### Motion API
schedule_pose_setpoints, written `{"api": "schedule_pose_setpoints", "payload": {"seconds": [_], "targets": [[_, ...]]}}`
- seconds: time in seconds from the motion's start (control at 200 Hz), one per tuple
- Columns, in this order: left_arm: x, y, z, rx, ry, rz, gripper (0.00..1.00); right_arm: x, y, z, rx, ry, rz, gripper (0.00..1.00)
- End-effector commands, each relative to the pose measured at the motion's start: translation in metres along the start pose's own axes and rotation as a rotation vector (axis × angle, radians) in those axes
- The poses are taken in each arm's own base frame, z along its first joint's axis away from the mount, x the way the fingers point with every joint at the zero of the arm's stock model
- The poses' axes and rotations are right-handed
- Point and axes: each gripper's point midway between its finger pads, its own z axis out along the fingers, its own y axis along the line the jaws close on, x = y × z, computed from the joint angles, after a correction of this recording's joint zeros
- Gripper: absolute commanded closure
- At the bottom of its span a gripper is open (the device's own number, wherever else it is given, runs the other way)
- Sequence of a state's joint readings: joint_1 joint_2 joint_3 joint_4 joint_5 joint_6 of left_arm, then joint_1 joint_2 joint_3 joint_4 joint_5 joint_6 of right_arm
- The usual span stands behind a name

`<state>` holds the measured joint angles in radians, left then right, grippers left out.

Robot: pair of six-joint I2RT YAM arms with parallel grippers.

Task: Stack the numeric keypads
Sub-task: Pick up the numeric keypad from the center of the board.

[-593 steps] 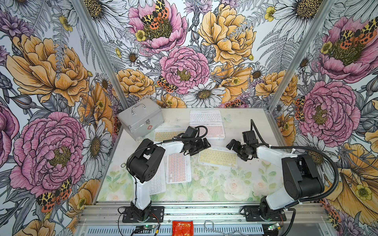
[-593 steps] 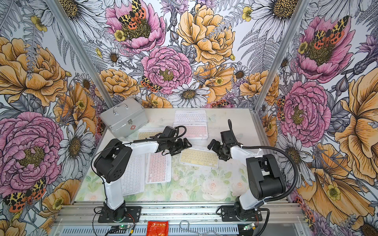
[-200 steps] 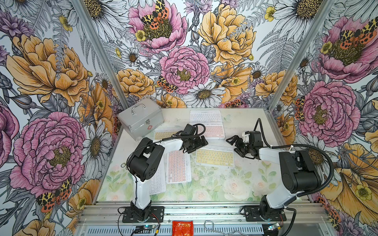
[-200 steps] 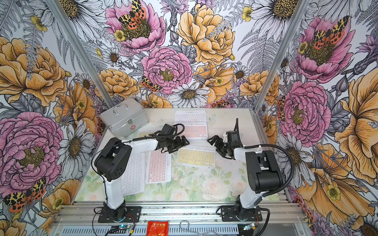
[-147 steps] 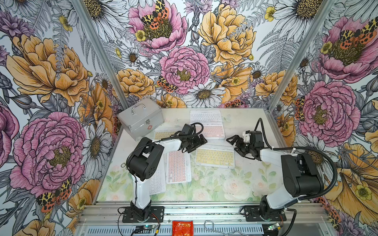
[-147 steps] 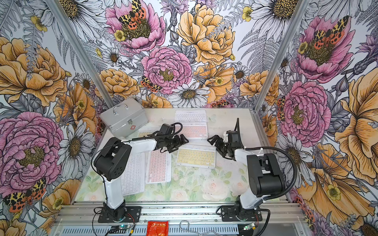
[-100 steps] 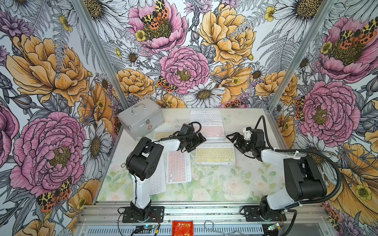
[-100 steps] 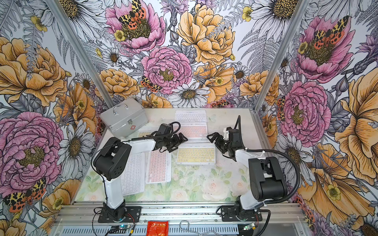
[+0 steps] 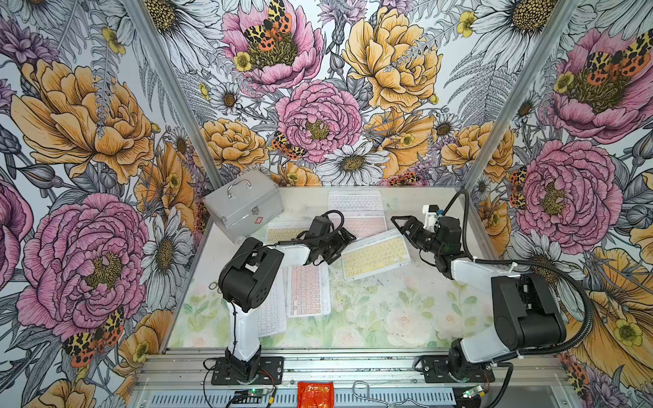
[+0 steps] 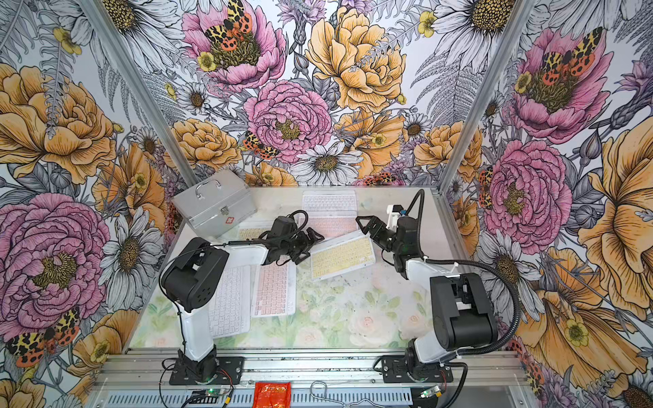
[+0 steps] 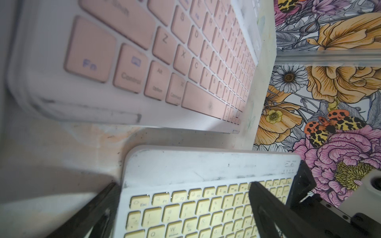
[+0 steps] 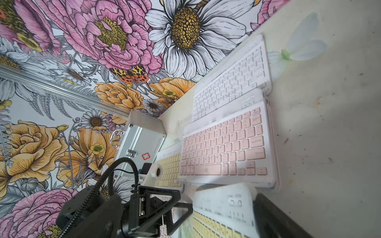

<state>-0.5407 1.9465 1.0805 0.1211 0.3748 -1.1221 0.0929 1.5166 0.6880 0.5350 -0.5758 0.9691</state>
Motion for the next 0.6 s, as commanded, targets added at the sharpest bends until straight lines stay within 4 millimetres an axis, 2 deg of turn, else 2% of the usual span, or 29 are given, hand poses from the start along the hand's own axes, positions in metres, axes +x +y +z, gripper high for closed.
{"api": "schedule_pose_setpoints", "payload": {"seconds": [0.0, 0.35, 0.59], "targets": [[0.035, -0.045, 0.009, 0.178, 0.095, 0.024, 0.01, 0.033, 0.025, 0.008, -0.087, 0.111, 0.093, 0.0], [0.041, -0.051, 0.014, 0.227, 0.069, -0.017, 0.01, 0.006, 0.029, 0.015, -0.111, -0.042, 0.231, 0.02], [0.042, -0.046, 0.011, 0.219, 0.061, -0.02, 0.01, 0.005, 0.02, 0.01, -0.05, -0.074, 0.273, 0.02]]}}
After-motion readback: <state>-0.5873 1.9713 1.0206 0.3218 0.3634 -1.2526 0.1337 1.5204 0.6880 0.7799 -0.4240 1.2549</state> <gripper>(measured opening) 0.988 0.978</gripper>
